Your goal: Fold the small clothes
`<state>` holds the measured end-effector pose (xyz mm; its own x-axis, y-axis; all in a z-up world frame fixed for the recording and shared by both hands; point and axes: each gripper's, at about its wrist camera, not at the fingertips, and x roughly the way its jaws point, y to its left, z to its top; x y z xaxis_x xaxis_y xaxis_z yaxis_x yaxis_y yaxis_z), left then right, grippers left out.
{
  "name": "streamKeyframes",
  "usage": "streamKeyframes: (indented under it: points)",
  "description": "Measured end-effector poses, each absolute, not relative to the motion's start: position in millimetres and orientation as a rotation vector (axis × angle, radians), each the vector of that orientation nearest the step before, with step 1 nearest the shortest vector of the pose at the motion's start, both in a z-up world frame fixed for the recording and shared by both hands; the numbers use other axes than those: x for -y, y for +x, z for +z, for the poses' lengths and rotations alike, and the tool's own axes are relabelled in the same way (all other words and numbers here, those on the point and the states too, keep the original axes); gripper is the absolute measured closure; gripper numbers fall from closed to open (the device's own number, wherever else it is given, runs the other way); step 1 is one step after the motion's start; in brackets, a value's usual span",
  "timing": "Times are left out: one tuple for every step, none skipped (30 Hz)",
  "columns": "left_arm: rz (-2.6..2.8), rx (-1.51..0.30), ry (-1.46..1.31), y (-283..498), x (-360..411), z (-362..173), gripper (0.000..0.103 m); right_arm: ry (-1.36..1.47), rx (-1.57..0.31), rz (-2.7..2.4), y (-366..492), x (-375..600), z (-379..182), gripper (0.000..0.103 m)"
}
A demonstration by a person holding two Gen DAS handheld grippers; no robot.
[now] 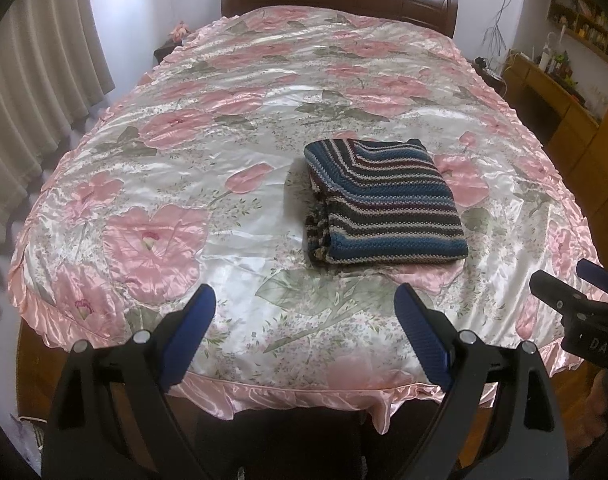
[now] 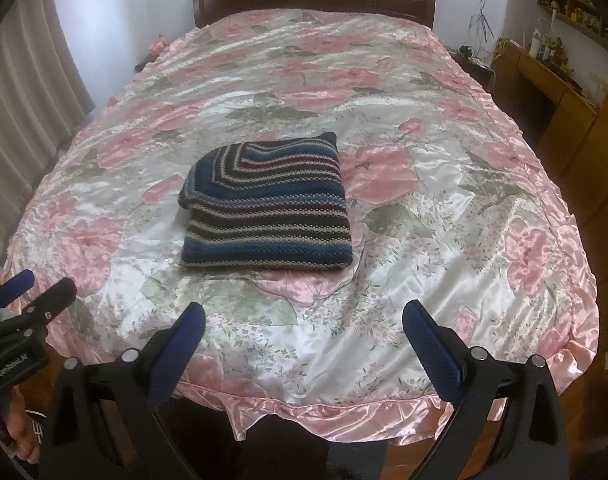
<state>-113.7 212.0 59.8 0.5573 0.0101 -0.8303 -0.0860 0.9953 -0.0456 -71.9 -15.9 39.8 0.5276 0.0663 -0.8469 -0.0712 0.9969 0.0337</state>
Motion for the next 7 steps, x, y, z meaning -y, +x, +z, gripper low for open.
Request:
streamKeyframes:
  points:
    - [0.057,-0.978,-0.082,-113.6,-212.4,59.4,0.013,-0.004,-1.016,0.08,-71.7,16.4,39.2,0.004]
    - [0.058,-0.977,-0.082,-113.7,-211.5,60.0,0.013,-0.006,-1.016,0.08,-71.6,16.9,39.4,0.004]
    - [0.06,-0.977,-0.08,-113.5,-211.9,59.6,0.013,-0.009,-1.016,0.077,-71.7,16.7,39.1,0.004]
    - [0.059,-0.977,-0.079,-113.1,-213.3,58.9,0.012,-0.015,-1.018,0.071,-71.5,16.7,38.9,0.004]
    - [0.058,-0.977,-0.079,-113.2,-213.2,58.9,0.012,-0.019,-1.019,0.068,-71.5,16.8,38.5,0.004]
    - [0.059,-0.977,-0.079,-113.2,-212.9,59.0,0.012,-0.022,-1.019,0.066,-71.2,17.6,38.5,0.004]
    - [0.059,-0.977,-0.076,-112.7,-213.8,58.5,0.012,-0.022,-1.019,0.067,-71.1,17.7,38.3,0.004]
